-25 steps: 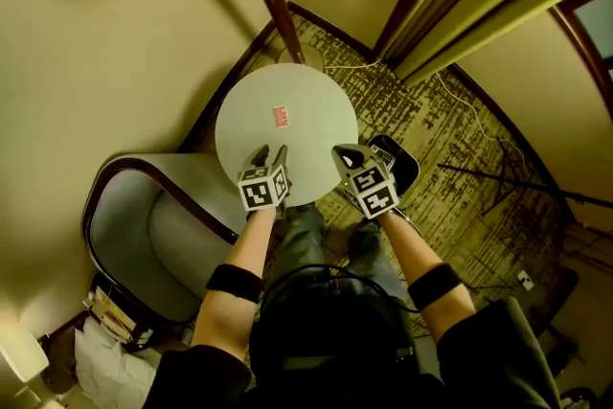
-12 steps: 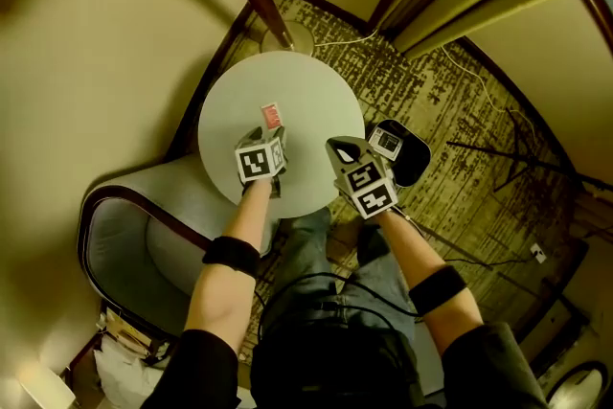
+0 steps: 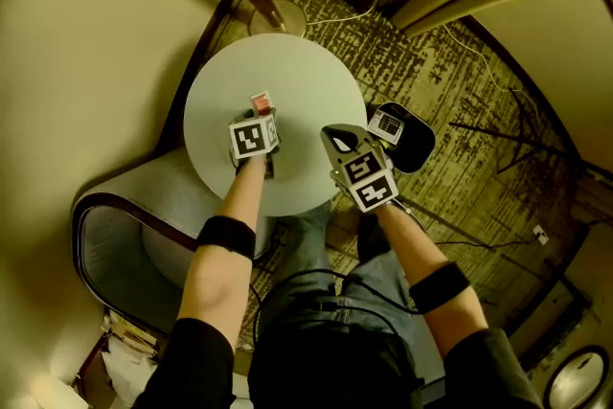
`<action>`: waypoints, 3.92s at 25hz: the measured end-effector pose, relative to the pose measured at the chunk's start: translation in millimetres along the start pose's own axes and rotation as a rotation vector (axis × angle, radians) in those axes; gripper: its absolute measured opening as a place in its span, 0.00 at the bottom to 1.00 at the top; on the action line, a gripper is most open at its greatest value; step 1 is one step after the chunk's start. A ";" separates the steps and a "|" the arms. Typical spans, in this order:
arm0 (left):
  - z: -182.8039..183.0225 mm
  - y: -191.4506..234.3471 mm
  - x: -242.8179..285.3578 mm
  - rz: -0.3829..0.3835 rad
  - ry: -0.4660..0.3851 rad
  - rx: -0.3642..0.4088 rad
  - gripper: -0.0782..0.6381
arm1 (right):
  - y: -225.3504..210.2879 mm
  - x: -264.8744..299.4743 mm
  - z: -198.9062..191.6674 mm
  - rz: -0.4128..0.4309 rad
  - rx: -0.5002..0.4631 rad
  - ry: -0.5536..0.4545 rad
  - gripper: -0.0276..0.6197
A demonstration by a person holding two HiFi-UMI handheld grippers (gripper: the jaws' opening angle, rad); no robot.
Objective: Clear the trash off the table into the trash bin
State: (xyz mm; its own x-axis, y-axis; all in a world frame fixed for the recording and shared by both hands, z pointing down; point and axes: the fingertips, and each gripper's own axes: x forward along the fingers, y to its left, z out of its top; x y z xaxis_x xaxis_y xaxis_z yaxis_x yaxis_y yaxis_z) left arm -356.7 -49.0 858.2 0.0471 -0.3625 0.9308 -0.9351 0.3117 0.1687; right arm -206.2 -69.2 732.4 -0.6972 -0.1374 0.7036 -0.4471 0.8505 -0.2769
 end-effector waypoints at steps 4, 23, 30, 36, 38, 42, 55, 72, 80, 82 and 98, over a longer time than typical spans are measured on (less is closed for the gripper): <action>6.0 -0.5 1.3 0.028 -0.030 0.028 0.34 | -8.4 0.9 -7.2 -0.010 0.017 0.010 0.05; 21.8 -20.7 -74.9 0.051 -0.188 0.036 0.11 | -4.6 -51.5 4.2 -0.021 -0.018 -0.001 0.05; 14.6 -61.5 -170.2 -0.016 -0.298 0.055 0.11 | 23.8 -101.0 36.3 0.004 -0.094 -0.033 0.05; -6.5 -83.8 -246.5 -0.002 -0.366 0.030 0.11 | 44.9 -143.9 56.7 0.057 -0.168 -0.046 0.05; -14.8 -87.8 -273.7 0.009 -0.394 0.037 0.11 | 52.3 -155.9 60.0 0.064 -0.176 -0.051 0.05; -23.7 -91.2 -316.2 0.058 -0.457 0.077 0.11 | 54.0 -170.6 61.3 0.067 -0.194 -0.062 0.05; -29.2 -169.9 -334.9 -0.020 -0.492 0.194 0.11 | 17.8 -230.4 34.9 -0.038 -0.101 -0.096 0.05; -51.1 -423.3 -246.1 -0.392 -0.305 0.698 0.11 | -131.1 -384.0 -113.5 -0.455 0.345 -0.164 0.05; -84.8 -453.3 -177.2 -0.439 -0.153 0.756 0.11 | -157.1 -355.8 -175.5 -0.464 0.420 -0.135 0.05; -95.5 -451.8 -146.3 -0.428 -0.126 0.763 0.11 | -168.1 -338.7 -195.6 -0.459 0.429 -0.136 0.05; -184.7 -424.3 105.9 -0.353 0.021 0.688 0.11 | -235.4 -151.5 -356.3 -0.333 0.502 -0.029 0.05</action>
State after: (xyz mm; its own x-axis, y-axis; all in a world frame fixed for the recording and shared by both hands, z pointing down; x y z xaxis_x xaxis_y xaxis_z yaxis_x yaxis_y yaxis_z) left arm 110.0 -57.4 945.1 0.3833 -0.3204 0.8663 -0.8709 -0.4376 0.2236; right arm 204.3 -67.8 924.2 -0.4865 -0.3749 0.7891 -0.8488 0.4166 -0.3254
